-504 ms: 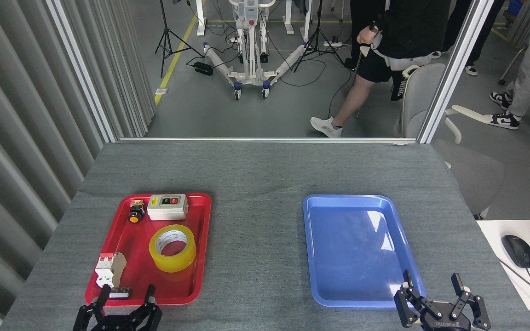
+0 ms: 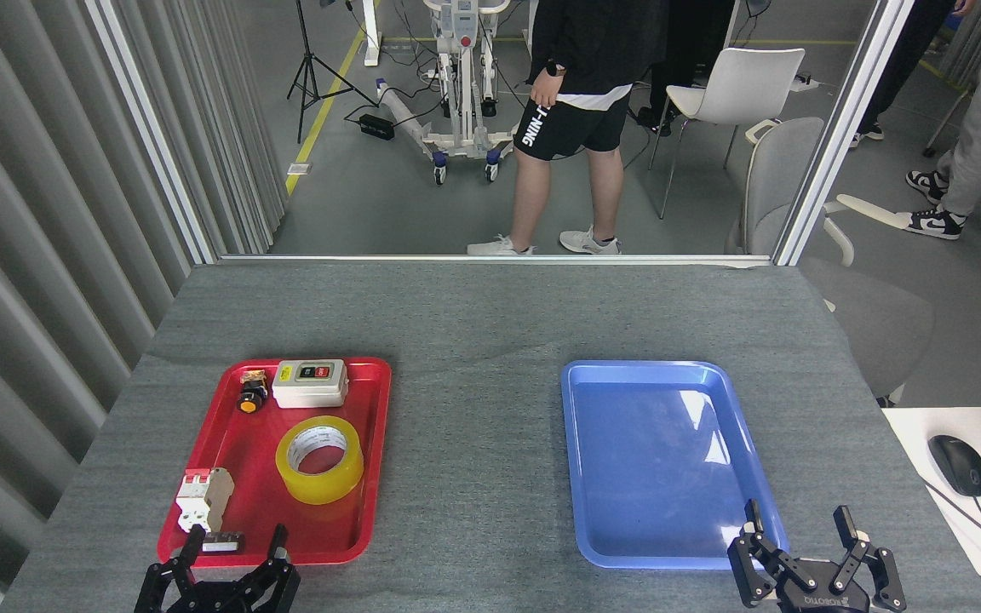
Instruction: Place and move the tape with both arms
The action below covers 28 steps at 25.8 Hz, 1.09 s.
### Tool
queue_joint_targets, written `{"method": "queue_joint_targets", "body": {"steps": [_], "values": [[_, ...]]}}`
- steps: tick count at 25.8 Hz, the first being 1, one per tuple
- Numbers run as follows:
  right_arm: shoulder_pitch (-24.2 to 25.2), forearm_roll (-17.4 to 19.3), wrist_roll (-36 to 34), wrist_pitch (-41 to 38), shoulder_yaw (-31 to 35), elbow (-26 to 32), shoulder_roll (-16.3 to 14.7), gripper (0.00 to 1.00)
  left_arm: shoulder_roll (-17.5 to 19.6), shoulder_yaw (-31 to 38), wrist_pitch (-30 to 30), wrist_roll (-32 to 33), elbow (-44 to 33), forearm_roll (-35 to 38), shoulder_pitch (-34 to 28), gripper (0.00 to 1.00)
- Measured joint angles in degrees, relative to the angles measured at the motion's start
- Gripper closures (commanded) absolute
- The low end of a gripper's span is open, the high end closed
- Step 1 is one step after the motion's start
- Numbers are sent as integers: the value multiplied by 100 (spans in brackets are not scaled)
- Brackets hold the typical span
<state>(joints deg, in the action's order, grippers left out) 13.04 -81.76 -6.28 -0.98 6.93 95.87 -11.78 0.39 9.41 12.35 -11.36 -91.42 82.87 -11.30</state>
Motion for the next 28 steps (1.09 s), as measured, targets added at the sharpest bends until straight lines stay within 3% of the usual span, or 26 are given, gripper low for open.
{"method": "queue_joint_targets", "body": {"steps": [12,18,28], "values": [[300,21,-194,-183,-1,1,-43,0,-14,19,-36,-5,10,-15,19,0],[542,24,-601,-356,-16,1,-173,0,-7,26,-40,-7,14,-35,60,0],[625,69,-706,-421,-300,1,-383,0,-17,39,-68,-8,-34,-4,-12,0]]}}
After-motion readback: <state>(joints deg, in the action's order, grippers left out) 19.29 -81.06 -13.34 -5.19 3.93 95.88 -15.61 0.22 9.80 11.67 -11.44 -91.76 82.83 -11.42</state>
